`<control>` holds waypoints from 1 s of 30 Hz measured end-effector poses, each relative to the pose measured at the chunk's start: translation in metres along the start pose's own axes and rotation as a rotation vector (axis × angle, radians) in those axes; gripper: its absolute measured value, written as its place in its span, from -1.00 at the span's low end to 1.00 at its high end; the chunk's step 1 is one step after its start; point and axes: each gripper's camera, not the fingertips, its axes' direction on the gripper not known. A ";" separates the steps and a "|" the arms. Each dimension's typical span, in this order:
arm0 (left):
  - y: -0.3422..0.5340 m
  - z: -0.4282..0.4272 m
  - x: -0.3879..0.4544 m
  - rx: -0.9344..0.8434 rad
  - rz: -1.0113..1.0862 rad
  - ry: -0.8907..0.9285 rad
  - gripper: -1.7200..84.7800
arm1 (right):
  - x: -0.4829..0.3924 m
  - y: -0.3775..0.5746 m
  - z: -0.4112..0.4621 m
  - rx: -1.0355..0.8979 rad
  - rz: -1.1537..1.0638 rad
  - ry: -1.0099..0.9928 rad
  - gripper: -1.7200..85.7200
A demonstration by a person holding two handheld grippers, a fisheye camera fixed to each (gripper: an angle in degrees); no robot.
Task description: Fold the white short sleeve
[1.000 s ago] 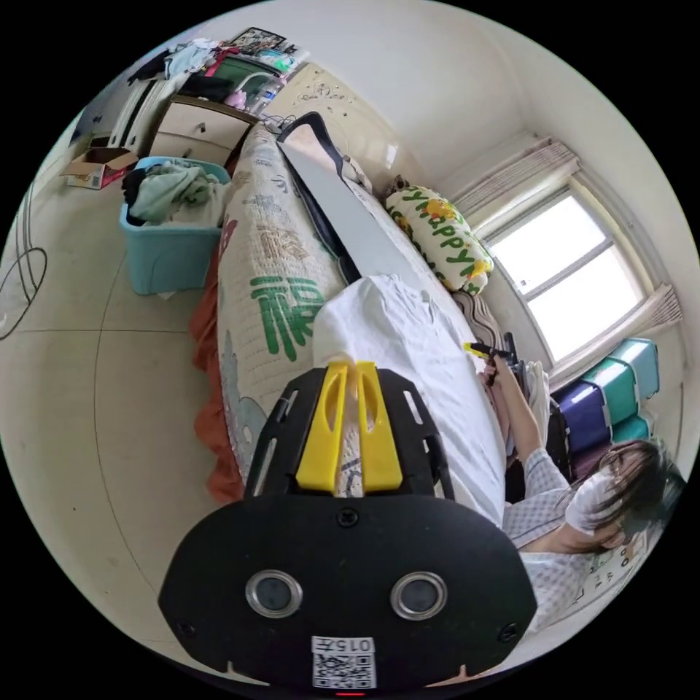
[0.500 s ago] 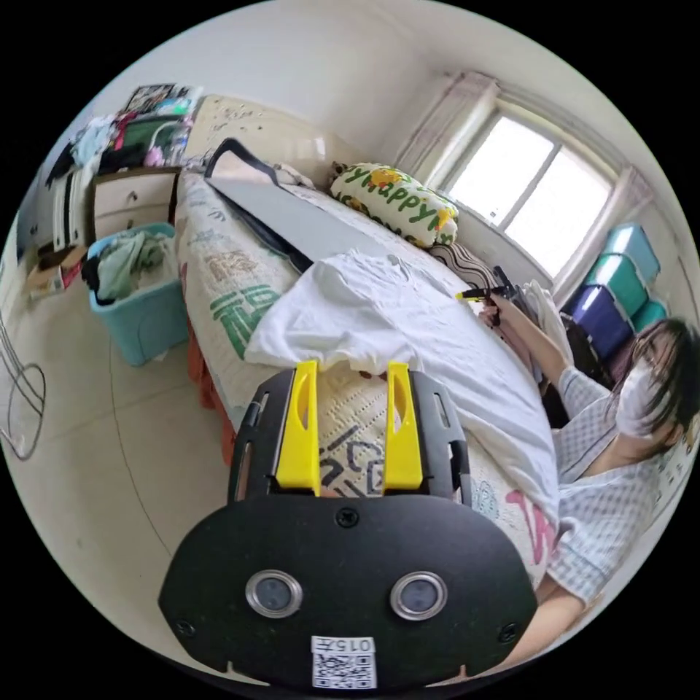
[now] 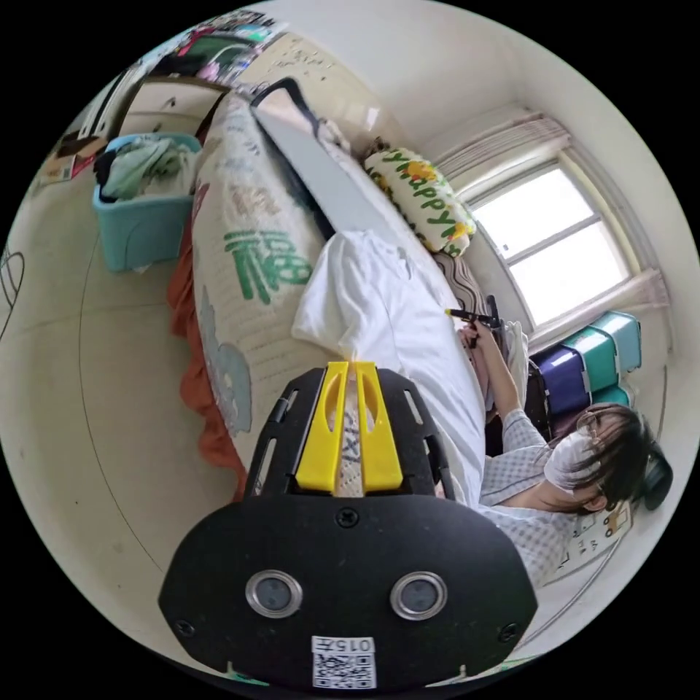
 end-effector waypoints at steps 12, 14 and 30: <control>-0.022 0.001 0.218 0.255 0.444 -0.672 -0.83 | -0.119 0.016 -0.046 0.323 -0.207 0.080 -0.96; -0.049 0.035 0.249 0.206 0.509 -0.686 -0.87 | -0.150 0.007 -0.026 0.296 -0.263 0.085 -0.97; -0.170 0.138 0.260 0.031 0.315 -0.651 -0.97 | -0.279 -0.052 0.109 0.131 -0.292 0.362 -0.98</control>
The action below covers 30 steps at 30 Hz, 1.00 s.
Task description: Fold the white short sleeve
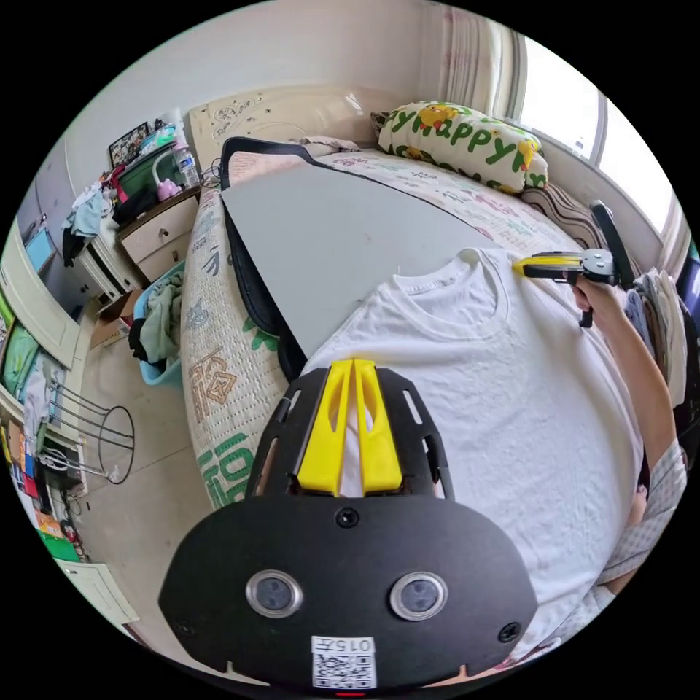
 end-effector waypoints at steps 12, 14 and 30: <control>0.002 -0.050 -0.008 0.101 -0.115 0.073 -0.98 | -0.029 0.002 -0.011 0.128 0.066 -0.081 -0.97; -0.005 -0.045 0.001 0.077 -0.104 0.057 -0.98 | -0.040 -0.005 0.004 0.065 0.055 -0.066 -0.97; 0.005 -0.058 0.046 0.004 -0.048 -0.078 -0.98 | -0.091 0.019 0.052 0.000 0.016 0.109 -0.97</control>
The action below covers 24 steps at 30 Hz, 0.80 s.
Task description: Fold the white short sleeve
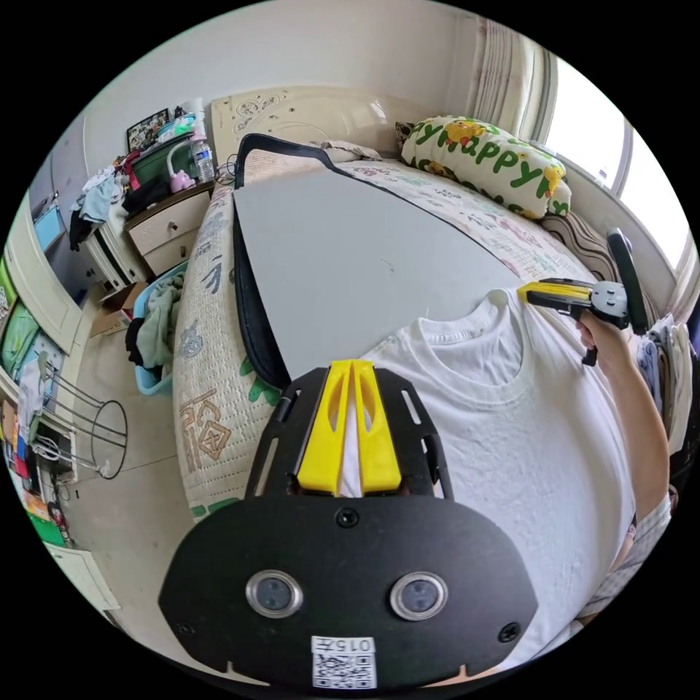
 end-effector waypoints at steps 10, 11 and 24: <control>0.131 -0.146 -0.001 0.380 0.010 0.008 -0.98 | 0.014 0.115 -0.058 0.178 -0.039 -0.112 -0.97; 0.148 -0.161 0.001 0.426 0.014 0.013 -0.98 | 0.015 0.130 -0.067 0.204 -0.047 -0.139 -0.97; 0.605 -0.391 0.111 0.978 0.095 -0.083 -0.94 | -0.023 0.632 -0.219 1.092 0.001 -0.125 -0.97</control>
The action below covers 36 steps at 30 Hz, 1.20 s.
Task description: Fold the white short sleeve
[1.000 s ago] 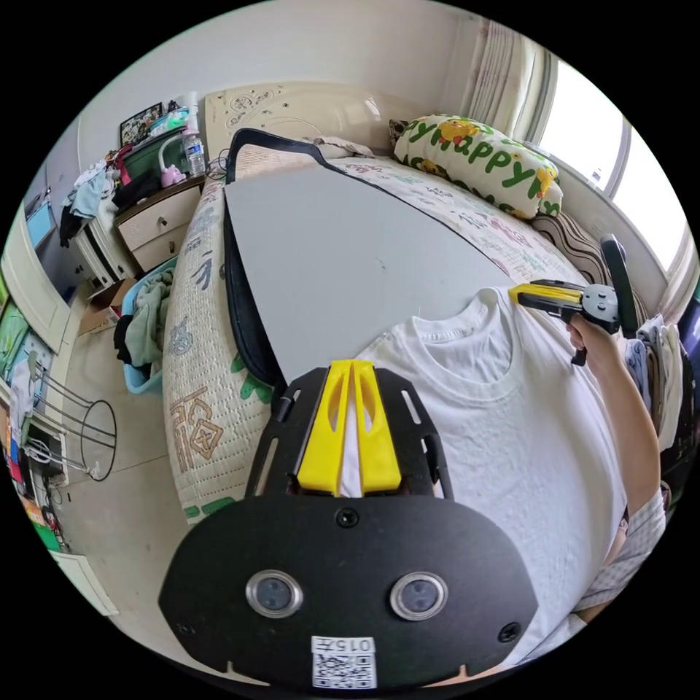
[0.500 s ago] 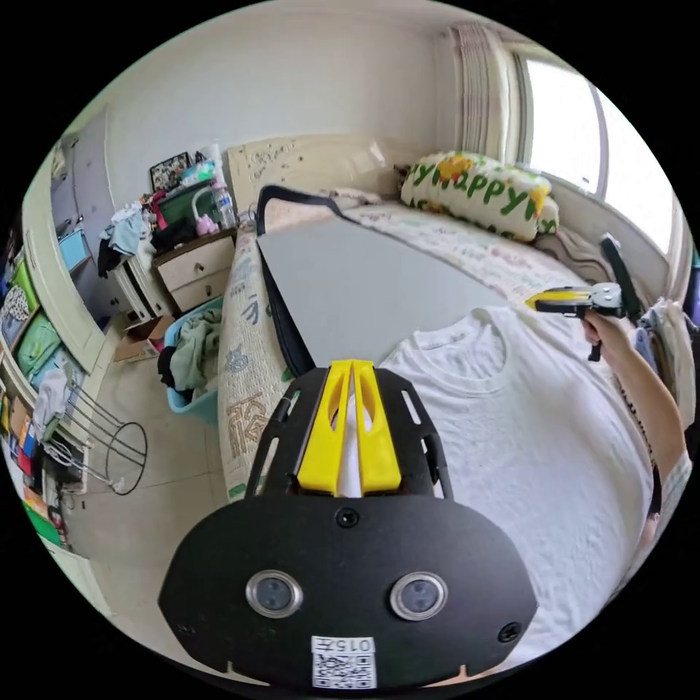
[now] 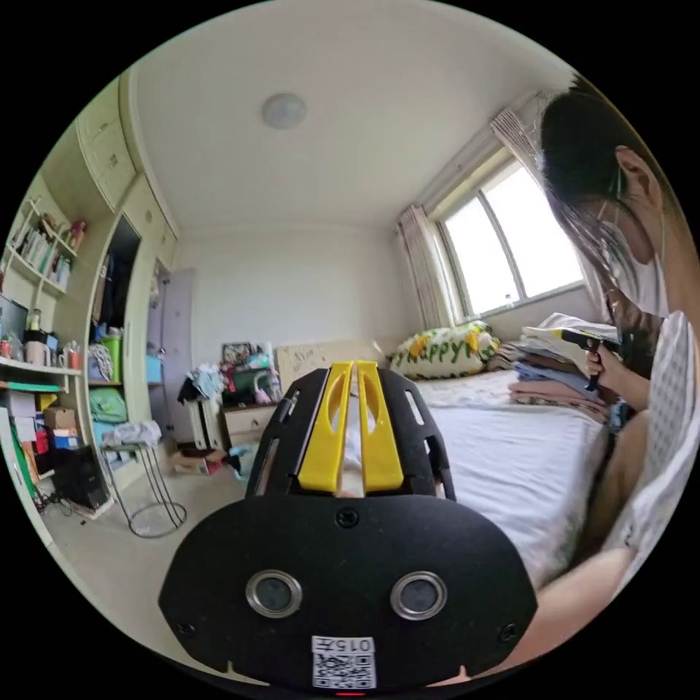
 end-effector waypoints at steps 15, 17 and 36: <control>0.097 0.000 0.003 -0.471 -0.325 0.418 -0.76 | 0.021 0.164 -0.059 -0.587 0.378 -0.032 -0.79; 0.099 0.007 0.009 -0.498 -0.292 0.415 -0.76 | 0.015 0.168 -0.061 -0.561 0.337 -0.076 -0.79; 0.133 0.025 -0.010 -0.500 -0.376 0.449 -0.94 | 0.047 0.221 -0.071 -0.563 0.410 -0.179 -0.96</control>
